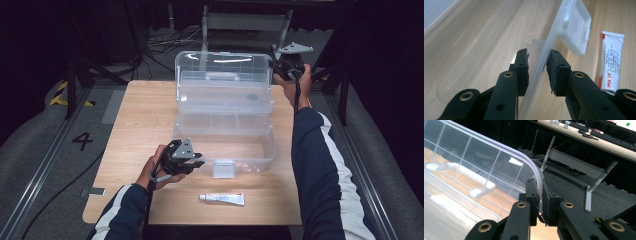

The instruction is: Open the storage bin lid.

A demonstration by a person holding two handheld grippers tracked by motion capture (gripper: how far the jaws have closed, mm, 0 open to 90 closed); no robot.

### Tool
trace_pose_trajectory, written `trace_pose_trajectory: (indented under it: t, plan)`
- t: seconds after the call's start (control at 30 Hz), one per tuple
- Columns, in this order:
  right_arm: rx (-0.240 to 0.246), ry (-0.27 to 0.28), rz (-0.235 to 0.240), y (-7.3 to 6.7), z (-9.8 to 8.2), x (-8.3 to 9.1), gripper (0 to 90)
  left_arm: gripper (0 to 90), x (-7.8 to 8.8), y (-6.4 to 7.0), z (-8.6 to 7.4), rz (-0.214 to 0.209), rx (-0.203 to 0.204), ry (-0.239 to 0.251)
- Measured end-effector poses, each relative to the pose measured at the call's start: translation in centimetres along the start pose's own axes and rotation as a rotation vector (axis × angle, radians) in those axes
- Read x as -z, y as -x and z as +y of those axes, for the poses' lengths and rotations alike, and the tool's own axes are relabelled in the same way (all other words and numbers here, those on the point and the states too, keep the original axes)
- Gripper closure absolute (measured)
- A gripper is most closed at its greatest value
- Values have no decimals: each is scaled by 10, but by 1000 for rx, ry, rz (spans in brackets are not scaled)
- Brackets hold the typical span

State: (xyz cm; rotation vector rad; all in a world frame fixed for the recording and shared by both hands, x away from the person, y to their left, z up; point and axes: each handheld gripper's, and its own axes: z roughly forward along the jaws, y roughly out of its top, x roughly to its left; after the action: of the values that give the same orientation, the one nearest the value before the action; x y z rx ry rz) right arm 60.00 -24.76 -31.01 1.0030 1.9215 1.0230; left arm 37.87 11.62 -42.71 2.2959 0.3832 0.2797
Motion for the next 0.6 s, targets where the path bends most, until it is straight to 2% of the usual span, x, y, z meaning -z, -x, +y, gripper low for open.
trace_pose_trajectory:
  t: [0.6]
  plan:
    - [-16,-47,-3,4,-7,-29,832,713,1,0,-1,8,-10,-4]
